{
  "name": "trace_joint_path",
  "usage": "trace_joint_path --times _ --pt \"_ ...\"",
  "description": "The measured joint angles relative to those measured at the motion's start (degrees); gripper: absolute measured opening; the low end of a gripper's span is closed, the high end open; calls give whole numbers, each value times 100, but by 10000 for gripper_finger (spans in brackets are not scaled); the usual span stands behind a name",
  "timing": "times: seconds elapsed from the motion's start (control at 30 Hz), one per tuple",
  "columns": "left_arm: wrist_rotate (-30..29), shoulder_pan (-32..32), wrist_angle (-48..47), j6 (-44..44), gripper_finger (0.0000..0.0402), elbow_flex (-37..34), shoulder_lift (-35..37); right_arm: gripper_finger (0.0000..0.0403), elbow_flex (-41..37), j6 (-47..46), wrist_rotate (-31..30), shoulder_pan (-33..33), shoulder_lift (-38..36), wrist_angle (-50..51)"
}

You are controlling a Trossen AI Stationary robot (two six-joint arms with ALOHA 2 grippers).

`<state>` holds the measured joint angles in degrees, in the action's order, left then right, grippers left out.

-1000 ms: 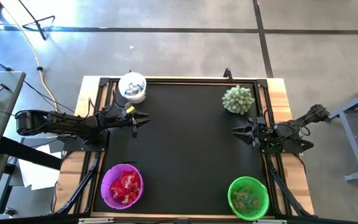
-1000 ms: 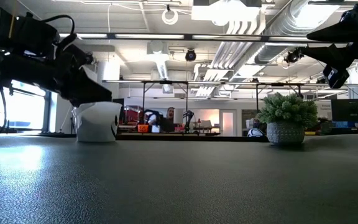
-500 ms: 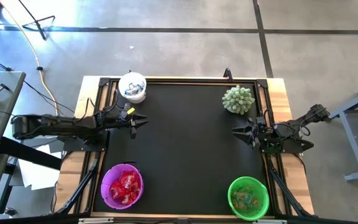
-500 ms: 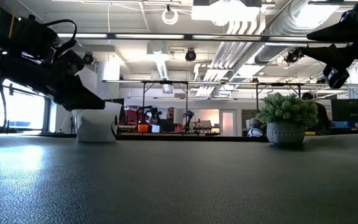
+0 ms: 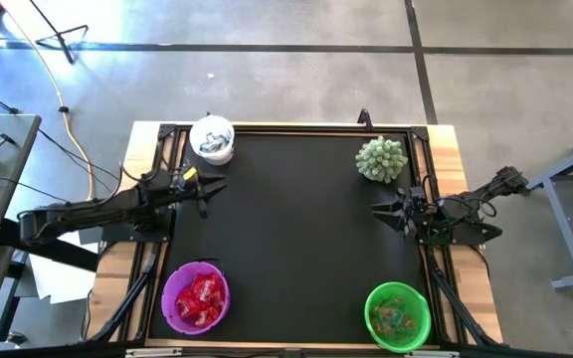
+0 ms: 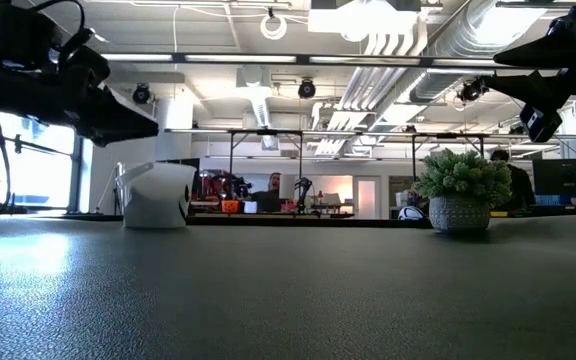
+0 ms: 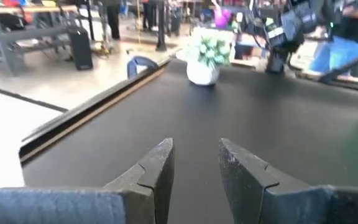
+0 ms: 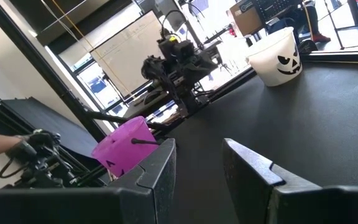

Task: Sort candy
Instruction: Return to Home Position

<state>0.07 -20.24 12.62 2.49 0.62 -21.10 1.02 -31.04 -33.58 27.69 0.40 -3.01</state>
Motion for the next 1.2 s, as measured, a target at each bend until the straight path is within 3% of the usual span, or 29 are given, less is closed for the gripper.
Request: trace_joint_path --times 0.3,0.47,0.9,1.2 --pt "-80 0 -1158 274 113 1 1328 126 0 -1 0 1 0 0" --pt "-69 0 -1228 743 113 17 1773 126 0 -1 0 1 0 0" --pt "-73 2 -1235 1503 113 17 1827 126 0 -1 -2 0 0 0" --pt "-75 2 -1232 1538 113 17 1827 126 0 -1 -2 1 1 0"
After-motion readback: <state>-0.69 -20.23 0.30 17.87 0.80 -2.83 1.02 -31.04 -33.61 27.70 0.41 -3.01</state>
